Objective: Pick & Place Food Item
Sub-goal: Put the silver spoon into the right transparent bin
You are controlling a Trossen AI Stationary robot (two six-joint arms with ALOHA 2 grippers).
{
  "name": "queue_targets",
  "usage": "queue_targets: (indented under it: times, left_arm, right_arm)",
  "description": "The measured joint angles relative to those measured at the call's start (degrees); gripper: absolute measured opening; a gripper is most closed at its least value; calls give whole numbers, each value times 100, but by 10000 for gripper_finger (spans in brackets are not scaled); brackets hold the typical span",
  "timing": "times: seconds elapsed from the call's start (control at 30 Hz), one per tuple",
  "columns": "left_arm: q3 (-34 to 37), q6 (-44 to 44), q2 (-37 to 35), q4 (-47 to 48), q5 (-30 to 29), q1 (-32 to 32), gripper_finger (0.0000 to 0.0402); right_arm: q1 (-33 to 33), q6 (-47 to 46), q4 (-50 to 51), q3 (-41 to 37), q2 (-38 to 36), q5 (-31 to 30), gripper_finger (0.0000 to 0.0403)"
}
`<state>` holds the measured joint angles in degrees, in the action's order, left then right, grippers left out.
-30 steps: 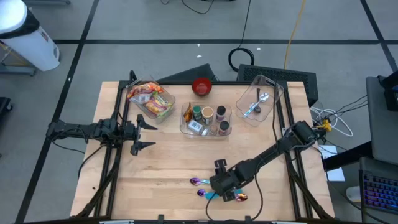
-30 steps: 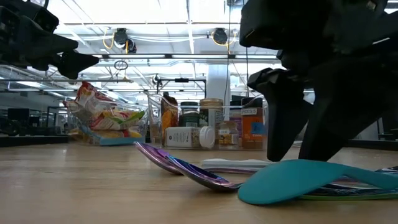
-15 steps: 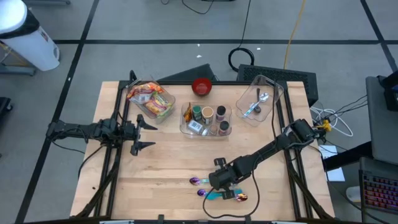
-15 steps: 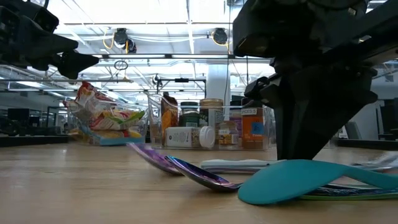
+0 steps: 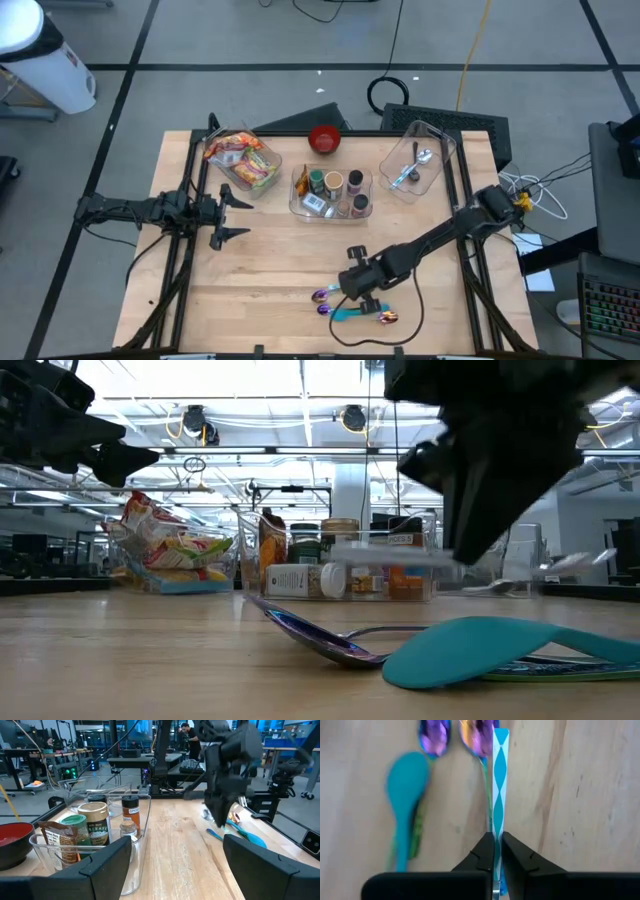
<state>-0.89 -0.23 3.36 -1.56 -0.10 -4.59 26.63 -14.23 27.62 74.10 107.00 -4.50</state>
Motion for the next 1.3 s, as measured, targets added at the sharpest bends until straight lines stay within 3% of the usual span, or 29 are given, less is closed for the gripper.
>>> queue_targets:
  times: [0.37,0.73,1.0,1.3]
  left_arm:
    - [0,-2,0,0,0,0,324]
    - [0,-2,0,0,1,0,324]
    - [0,-2,0,0,0,-1,324]
    - [0,0,0,1,2,0,324]
  right_arm:
    - [4,-100,365,3,-991,-53,7]
    - [-34,-162,1283,9,-2282,-915,7]
    - [-437,-161,1943,9,-2891,-1212,7]
    - [-1372,-46,2622,9,-3297,-1219,7]
